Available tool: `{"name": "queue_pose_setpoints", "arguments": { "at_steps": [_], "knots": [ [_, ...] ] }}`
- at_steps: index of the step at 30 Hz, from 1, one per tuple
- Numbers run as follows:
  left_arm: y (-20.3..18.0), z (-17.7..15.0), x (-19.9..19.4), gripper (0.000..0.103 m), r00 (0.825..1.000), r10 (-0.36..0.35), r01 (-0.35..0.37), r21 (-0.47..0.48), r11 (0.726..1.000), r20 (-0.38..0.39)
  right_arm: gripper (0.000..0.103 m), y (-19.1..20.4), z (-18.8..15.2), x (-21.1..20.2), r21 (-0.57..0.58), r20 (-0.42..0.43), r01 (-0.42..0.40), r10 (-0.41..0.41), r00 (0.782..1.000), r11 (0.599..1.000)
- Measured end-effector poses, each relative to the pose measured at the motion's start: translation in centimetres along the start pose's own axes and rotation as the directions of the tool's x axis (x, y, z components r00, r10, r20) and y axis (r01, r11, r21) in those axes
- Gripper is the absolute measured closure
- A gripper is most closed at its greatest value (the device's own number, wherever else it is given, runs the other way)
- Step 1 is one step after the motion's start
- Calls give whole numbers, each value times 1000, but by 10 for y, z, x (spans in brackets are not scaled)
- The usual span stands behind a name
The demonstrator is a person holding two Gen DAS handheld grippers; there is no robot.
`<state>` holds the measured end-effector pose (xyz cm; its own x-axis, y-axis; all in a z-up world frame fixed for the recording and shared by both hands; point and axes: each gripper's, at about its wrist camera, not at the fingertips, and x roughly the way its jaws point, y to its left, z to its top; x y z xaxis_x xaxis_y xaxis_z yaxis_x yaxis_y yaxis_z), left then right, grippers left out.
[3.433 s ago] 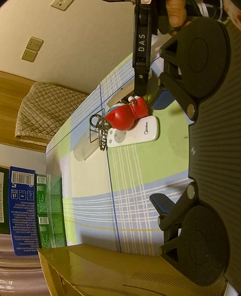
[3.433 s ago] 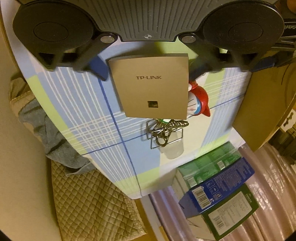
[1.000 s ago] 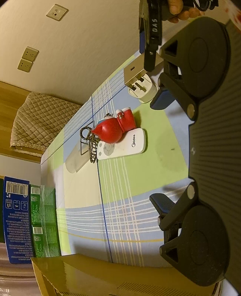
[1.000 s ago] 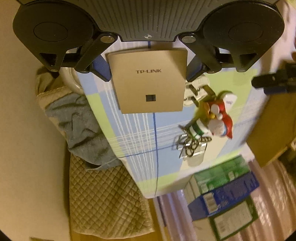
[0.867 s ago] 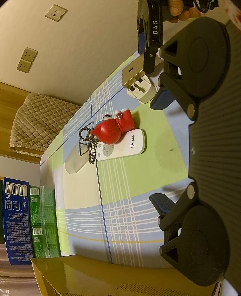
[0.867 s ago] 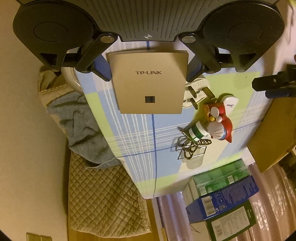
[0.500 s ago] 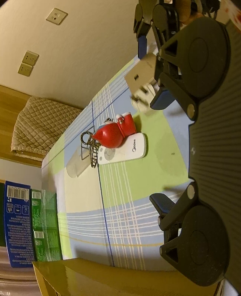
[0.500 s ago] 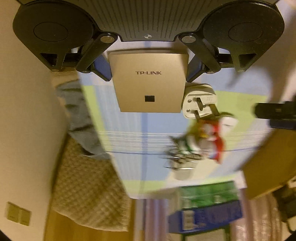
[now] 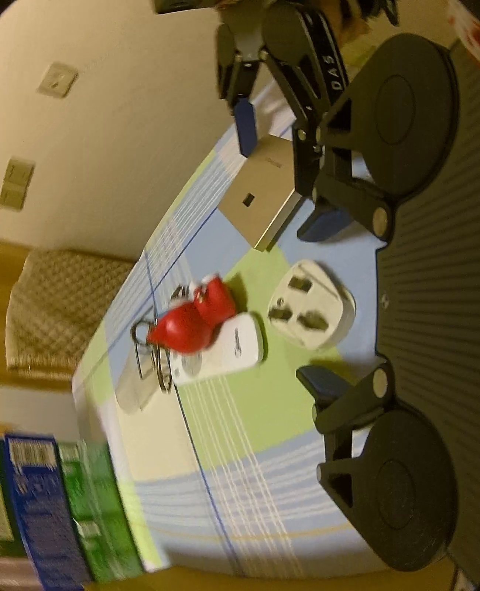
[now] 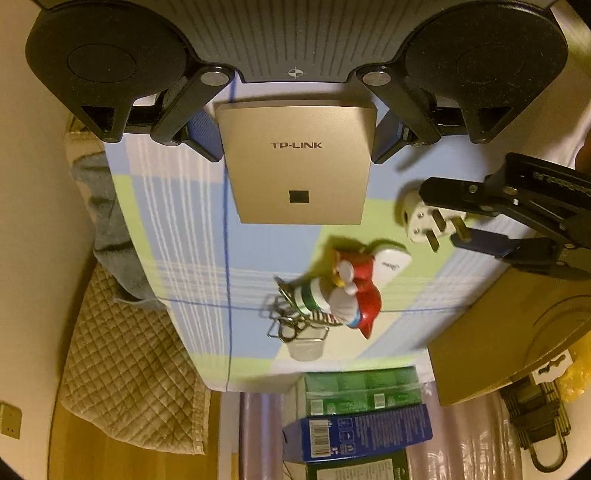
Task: Organize rigid objects
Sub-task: 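Grasp the white three-pin plug with the left gripper while the right gripper holds the TP-LINK box, then carry the plug with the left gripper while the right carries the TP-LINK box over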
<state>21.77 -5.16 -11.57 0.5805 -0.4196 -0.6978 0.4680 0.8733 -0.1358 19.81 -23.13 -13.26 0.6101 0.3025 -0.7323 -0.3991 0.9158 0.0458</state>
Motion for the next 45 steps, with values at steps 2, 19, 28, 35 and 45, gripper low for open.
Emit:
{"name": "queue_pose_setpoints", "arguments": {
  "at_steps": [2,19,28,35,45],
  "knots": [
    [-6,-1,3,41,1000,20,-20,44,999,8,20,-3,-3,-2,18,9,3,-3,1000,1000],
    [-4,0,-8,57,993,94,-97,40,995,69,20,-2,-6,-16,119,47,-7,1,999,993],
    [-6,22,-37,56,990,101,-107,55,993,103,20,10,16,-42,137,92,-14,1,996,991],
    [-5,40,-77,56,983,120,-124,16,992,135,20,34,52,-76,118,154,-8,-11,988,993],
    [27,59,-164,56,960,202,-196,-54,979,192,20,92,101,-117,24,241,-58,51,969,998]
  ]
}}
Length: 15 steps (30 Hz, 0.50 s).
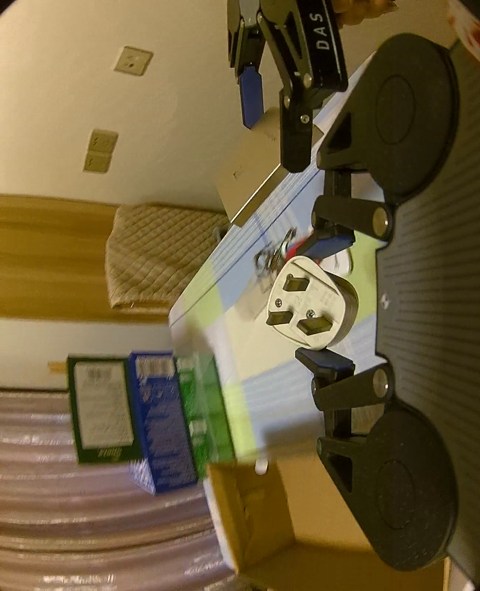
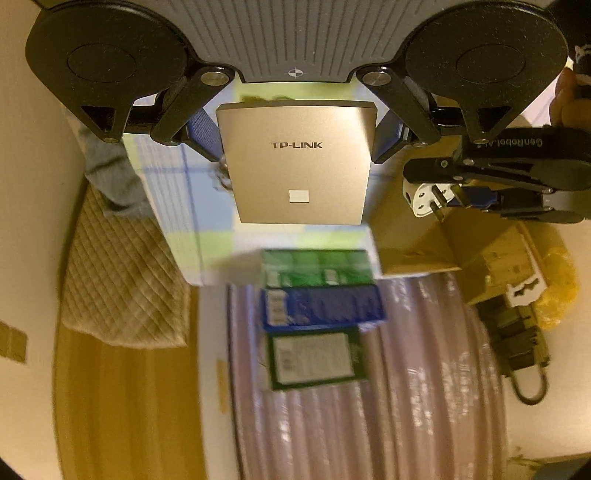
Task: Organize rigid objects
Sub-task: 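Carry the plug with the left gripper while the right carries the TP-LINK box over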
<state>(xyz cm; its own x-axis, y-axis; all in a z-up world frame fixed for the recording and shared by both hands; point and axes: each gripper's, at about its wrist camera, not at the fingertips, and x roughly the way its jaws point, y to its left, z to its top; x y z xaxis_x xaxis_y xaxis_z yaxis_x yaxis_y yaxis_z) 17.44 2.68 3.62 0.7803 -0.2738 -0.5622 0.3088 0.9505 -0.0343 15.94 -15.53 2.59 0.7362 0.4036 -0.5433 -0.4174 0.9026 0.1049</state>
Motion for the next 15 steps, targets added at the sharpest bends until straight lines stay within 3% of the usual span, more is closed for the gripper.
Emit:
{"name": "queue_pose_setpoints", "arguments": {
  "at_steps": [9,15],
  "knots": [
    [64,4,-57,56,993,121,-120,-33,992,11,20,69,36,7,-60,52,-94,97,994,994],
    [106,-3,-84,56,980,198,-197,-60,978,1,20,112,43,26,-34,61,-173,175,983,984]
  ]
}}
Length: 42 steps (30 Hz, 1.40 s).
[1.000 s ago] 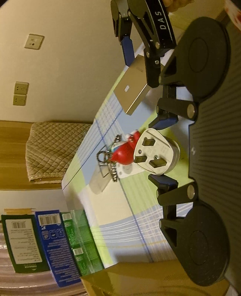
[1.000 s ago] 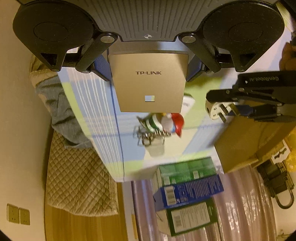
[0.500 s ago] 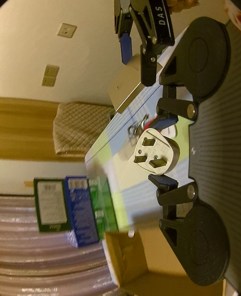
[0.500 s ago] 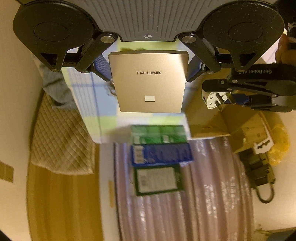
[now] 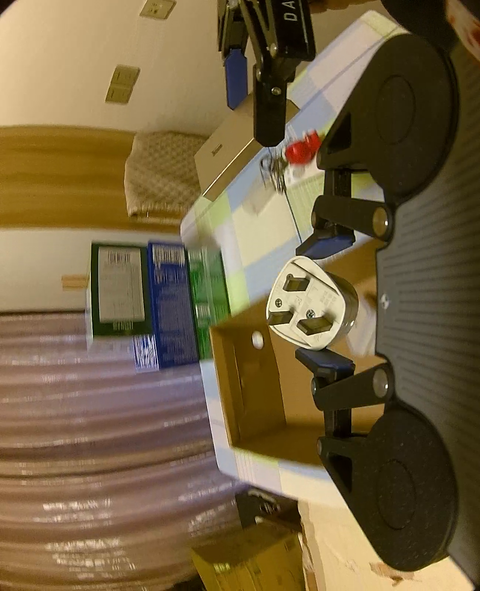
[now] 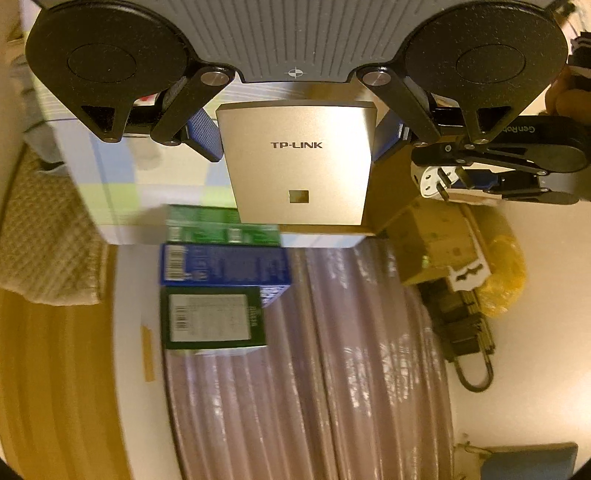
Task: Organize rigid objects
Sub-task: 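Carry the plug with the left gripper while the right carries the TP-LINK box over, then drop the plug into the cardboard box with the left gripper while the right holds the TP-LINK box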
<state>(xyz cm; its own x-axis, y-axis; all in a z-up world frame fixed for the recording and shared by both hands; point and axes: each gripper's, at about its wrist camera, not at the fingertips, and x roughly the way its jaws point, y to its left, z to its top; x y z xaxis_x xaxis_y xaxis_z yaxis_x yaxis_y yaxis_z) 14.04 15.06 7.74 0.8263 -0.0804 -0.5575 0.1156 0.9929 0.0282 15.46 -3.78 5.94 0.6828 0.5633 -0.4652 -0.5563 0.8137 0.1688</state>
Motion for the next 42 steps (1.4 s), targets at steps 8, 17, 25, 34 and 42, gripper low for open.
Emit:
{"name": "queue_pose_setpoints", "arguments": {
  "at_steps": [8,17,25,34,42],
  "knots": [
    [51,-9,-7,56,997,76,-77,-37,996,-18,20,30,-2,40,40,-4,-67,67,998,997],
    [77,-19,7,56,993,105,-109,-64,992,-51,20,50,-12,83,40,-60,-127,129,990,991],
    [89,-28,31,56,990,104,-111,-69,991,-99,20,59,-20,114,6,-123,-133,132,984,991],
    [96,-38,47,56,985,98,-110,-78,991,-142,20,61,-27,123,-2,-158,-117,115,981,993],
    [97,-43,55,56,982,90,-104,-77,992,-168,20,61,-31,125,-18,-187,-100,95,978,995]
  ]
}}
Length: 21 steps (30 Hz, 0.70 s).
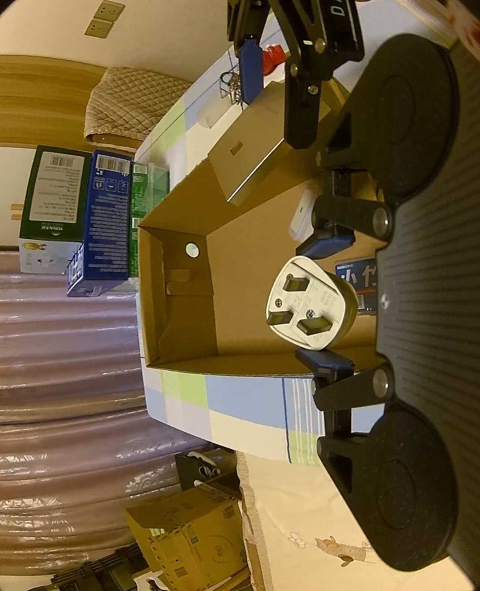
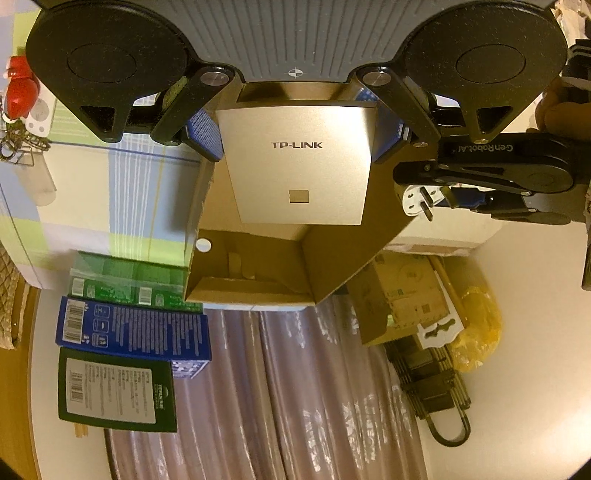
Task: Organize rigid objects
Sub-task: 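Drop the plug into the cardboard box with the left gripper while the right holds the TP-LINK box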
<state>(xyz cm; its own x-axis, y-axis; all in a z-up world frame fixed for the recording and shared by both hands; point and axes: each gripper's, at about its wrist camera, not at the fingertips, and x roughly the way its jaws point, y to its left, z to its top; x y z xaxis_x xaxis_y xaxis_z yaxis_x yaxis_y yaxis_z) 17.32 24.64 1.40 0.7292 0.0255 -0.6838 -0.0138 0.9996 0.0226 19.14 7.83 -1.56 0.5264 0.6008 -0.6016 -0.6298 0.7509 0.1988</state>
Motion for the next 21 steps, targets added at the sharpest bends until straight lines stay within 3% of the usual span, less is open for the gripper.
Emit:
{"name": "queue_pose_setpoints", "arguments": {
  "at_steps": [21],
  "knots": [
    [-5,-5,3,56,1000,-4,4,26,1000,-20,20,2,0,6,-14,-24,9,-9,1000,1000]
  ]
}}
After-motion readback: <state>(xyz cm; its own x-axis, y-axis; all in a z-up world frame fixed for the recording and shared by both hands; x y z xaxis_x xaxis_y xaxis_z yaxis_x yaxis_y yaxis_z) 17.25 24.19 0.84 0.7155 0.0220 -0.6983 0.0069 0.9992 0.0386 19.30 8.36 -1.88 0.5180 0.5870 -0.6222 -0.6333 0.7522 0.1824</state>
